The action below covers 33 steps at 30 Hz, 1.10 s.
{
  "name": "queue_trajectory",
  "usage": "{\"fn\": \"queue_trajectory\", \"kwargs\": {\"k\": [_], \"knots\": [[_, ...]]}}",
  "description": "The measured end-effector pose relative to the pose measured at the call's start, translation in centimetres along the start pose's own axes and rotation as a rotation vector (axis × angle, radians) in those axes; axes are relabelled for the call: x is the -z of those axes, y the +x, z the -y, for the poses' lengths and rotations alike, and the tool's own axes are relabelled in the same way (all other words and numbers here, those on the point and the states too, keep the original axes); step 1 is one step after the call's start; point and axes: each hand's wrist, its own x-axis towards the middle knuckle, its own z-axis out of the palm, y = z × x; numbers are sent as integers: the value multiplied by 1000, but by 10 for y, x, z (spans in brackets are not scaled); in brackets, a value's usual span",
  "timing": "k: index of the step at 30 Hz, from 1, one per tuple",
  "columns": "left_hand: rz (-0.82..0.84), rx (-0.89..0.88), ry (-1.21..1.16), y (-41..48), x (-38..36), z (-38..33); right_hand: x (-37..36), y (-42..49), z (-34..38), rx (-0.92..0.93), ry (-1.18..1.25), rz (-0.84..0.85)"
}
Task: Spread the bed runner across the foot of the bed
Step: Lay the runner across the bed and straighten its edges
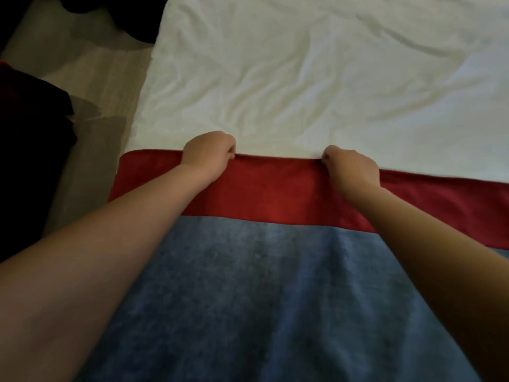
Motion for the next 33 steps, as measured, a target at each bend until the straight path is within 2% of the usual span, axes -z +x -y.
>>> {"fn": "queue_trajectory", "kwargs": {"k": [4,7,11,15,18,22,28,33], "knots": [[-7,104,97,5,-2,-10,-5,12,-5,-1,136,-65],[-54,125,36,1,-7,-29,-11,9,-18,20,173,-96],[-86,43,-62,4,-15,-69,-11,-1,-56,151,0,-102],[-49,-89,-112,15,-23,-123,-7,-13,-110,238,-208,-122],[-33,-170,-81,24,-32,-153,-8,-18,-142,201,-259,-170],[-93,-97,-44,37,-37,-163,-8,-11,-160,154,-241,-215],[-106,-8,-42,42,-41,-174,-20,1,-151,3,-68,-205],[-65,-56,-96,44,-42,-196,-13,-20,-178,9,-108,-206]]}}
